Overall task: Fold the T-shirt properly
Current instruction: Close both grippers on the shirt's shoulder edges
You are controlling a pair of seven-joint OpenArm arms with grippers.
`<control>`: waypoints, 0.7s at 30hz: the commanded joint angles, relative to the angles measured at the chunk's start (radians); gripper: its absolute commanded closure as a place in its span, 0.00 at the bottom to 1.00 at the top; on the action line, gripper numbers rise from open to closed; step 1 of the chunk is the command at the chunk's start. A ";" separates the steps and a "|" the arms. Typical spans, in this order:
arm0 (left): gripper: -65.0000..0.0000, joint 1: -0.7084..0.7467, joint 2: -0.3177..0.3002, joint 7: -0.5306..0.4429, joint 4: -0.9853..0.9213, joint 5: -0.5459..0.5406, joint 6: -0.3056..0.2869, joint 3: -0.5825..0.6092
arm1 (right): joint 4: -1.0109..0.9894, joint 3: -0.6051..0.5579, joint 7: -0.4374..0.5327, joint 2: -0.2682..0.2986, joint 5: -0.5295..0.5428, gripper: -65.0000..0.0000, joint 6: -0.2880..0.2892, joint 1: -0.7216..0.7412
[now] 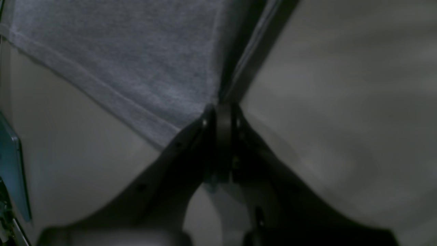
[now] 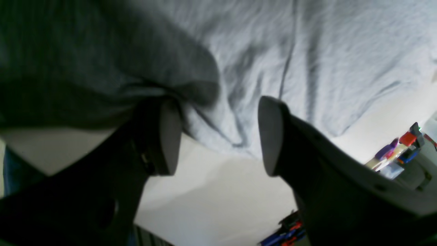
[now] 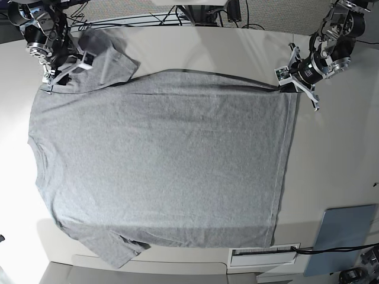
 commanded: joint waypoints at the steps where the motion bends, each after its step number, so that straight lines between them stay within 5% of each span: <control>1: 1.00 0.019 -0.008 0.080 -0.020 0.036 -0.068 0.008 | 0.005 -0.001 0.028 0.003 0.025 0.46 0.001 -0.002; 13: 1.00 0.019 -0.008 0.079 -0.020 0.036 -0.068 0.008 | -0.027 -0.001 0.019 -0.059 0.021 0.47 -0.001 0.000; 17: 1.00 0.019 -0.008 0.079 -0.020 0.036 -0.068 0.008 | -0.027 -0.001 0.019 -0.059 0.022 0.67 -0.003 0.012; 21: 1.00 0.019 -0.008 0.079 -0.020 0.036 -0.068 0.008 | -0.027 -0.001 0.018 -0.059 0.042 0.69 -0.003 0.040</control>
